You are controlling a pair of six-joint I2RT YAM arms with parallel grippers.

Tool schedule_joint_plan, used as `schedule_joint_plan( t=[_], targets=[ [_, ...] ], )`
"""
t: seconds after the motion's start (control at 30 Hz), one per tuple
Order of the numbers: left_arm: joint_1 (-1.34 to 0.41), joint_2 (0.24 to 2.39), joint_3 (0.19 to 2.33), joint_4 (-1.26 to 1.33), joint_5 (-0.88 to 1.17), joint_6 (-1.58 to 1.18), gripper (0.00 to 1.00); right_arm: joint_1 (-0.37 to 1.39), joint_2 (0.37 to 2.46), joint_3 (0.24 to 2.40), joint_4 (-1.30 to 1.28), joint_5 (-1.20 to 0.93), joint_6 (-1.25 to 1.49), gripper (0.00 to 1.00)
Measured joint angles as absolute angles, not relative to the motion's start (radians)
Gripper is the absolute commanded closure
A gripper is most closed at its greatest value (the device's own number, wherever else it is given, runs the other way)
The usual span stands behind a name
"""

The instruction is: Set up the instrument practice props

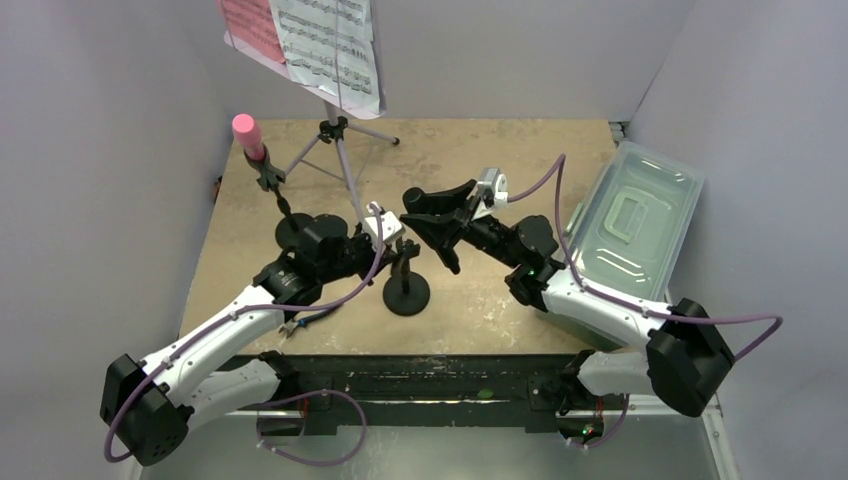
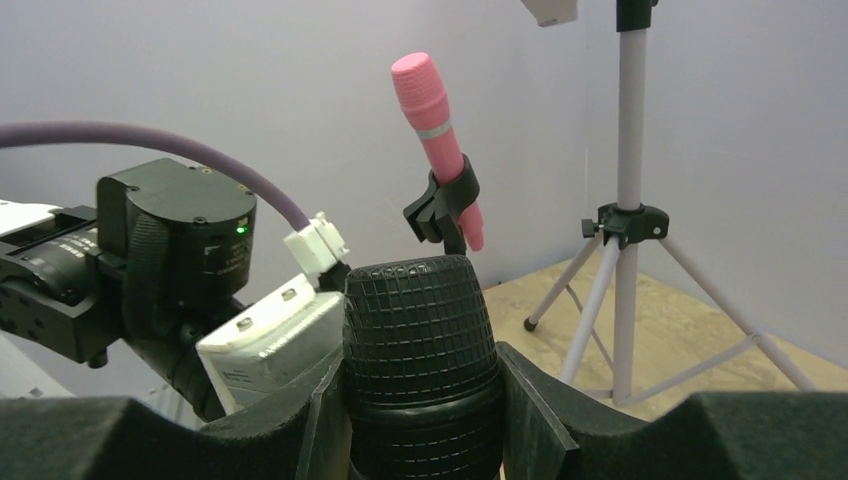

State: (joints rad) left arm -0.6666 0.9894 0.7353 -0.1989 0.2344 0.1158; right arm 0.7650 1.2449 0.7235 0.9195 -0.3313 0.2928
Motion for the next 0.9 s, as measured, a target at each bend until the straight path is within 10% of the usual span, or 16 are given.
schedule_joint_plan(
  t=[0.23,0.4,0.9],
  targets=[
    [-0.661,0.986,0.735,-0.188,0.236,0.116,0.98,0.765,1.33,0.731,1.003,-0.332,0.334,1.0],
    [-0.661,0.978,0.735,-0.199,0.227,0.107,0.11,0.765,1.287,0.733,0.937,-0.33,0.326,1.0],
    [-0.657,0.906,0.863,-0.471,-0.009,-0.122,0.02,0.649,1.412,0.995,0.089,0.229,0.453,0.97]
  ],
)
